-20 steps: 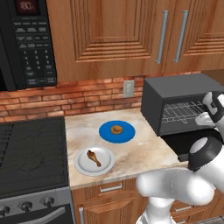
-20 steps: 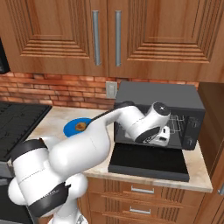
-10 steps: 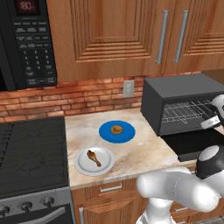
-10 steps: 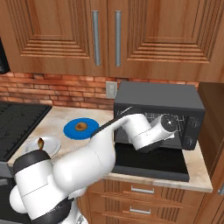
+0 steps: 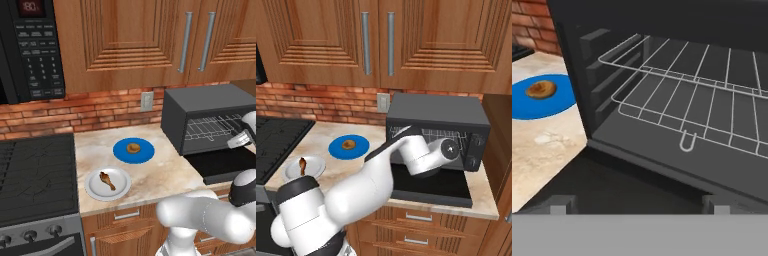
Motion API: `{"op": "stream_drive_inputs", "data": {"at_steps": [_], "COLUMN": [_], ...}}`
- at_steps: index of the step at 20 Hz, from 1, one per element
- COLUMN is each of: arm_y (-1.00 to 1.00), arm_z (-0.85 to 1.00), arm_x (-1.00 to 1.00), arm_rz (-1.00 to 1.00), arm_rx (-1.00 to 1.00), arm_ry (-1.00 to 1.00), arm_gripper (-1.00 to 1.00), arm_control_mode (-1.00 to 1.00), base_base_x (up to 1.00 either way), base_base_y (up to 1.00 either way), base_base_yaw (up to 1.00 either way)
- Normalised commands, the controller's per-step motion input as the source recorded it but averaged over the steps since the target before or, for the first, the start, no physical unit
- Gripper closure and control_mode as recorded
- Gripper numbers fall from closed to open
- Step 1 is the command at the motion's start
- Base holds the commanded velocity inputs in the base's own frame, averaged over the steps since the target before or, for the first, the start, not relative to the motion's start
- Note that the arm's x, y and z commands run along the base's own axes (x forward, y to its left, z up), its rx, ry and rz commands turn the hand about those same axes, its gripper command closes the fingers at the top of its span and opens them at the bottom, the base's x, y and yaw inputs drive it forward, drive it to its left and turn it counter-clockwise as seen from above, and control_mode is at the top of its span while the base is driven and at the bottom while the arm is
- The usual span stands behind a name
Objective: Open the toaster oven door. Place the bread on the top rack in the toaster oven and place the chicken drumstick on the bottom rack.
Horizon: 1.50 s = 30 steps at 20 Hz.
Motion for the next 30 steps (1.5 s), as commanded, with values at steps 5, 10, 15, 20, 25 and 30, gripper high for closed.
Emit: {"op": "stream_drive_inputs", "data": {"at_steps": [5, 10, 15, 20, 25, 30], "arm_y": [-0.02, -0.17, -0.03, -0.06, -0.05, 0.04], "arm_z": [0.0, -0.05, -0.08, -0.01, -0.08, -0.18], "arm_x": [0.16, 0.02, 0.06, 0.22, 0.18, 0.41], "arm_rz": [0.0, 0.05, 0.03, 0.01, 0.0, 0.0], "arm_rx": [0.04, 0.15, 0.12, 0.01, 0.03, 0.08], "arm_ry": [0.0, -0.2, -0.24, -0.08, 0.0, 0.0], "arm_gripper": [-1.0, -1.0, -1.0, -1.0, -1.0, -1.0], "arm_control_mode": [-1.0, -1.0, -1.0, -1.0, -1.0, -1.0], "base_base_x": [0.0, 0.0, 0.0, 0.0, 0.0, 0.0], "base_base_y": [0.0, 0.0, 0.0, 0.0, 0.0, 0.0], "base_base_yaw": [0.0, 0.0, 0.0, 0.0, 0.0, 0.0]}}
